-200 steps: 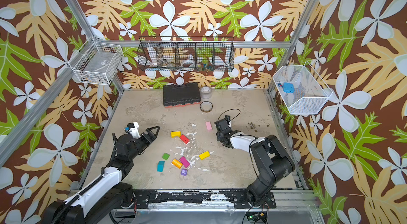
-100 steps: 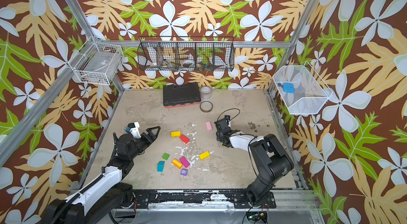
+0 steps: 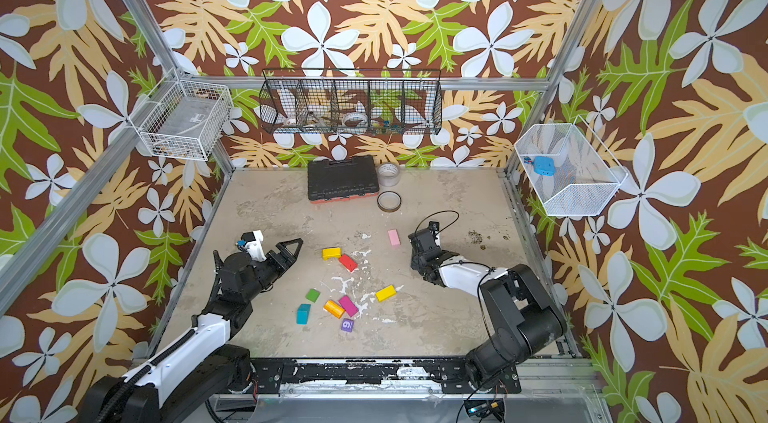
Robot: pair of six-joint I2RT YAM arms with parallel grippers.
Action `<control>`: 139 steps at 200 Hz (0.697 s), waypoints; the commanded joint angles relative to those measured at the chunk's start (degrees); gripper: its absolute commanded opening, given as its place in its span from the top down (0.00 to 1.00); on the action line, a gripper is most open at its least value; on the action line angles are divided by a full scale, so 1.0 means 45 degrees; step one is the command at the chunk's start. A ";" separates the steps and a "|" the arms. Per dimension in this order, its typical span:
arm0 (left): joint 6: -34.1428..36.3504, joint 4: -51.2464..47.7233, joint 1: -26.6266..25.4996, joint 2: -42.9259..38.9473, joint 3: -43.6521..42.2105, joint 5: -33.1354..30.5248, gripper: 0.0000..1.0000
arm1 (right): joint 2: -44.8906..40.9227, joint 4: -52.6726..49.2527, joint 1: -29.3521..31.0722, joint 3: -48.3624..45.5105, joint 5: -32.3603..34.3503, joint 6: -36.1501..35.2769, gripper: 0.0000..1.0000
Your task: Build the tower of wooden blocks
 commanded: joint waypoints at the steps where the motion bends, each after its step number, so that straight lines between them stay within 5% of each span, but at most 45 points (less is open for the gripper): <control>1: 0.0169 0.0282 0.0001 -0.0006 0.0112 -0.0016 0.11 | -0.0199 0.0205 -0.0001 -0.0114 0.0298 0.0259 0.35; 139: 0.0340 0.0355 -0.0456 0.0759 0.0231 -0.0318 0.11 | -0.0900 0.0509 0.0001 -0.0528 0.0429 0.0239 0.46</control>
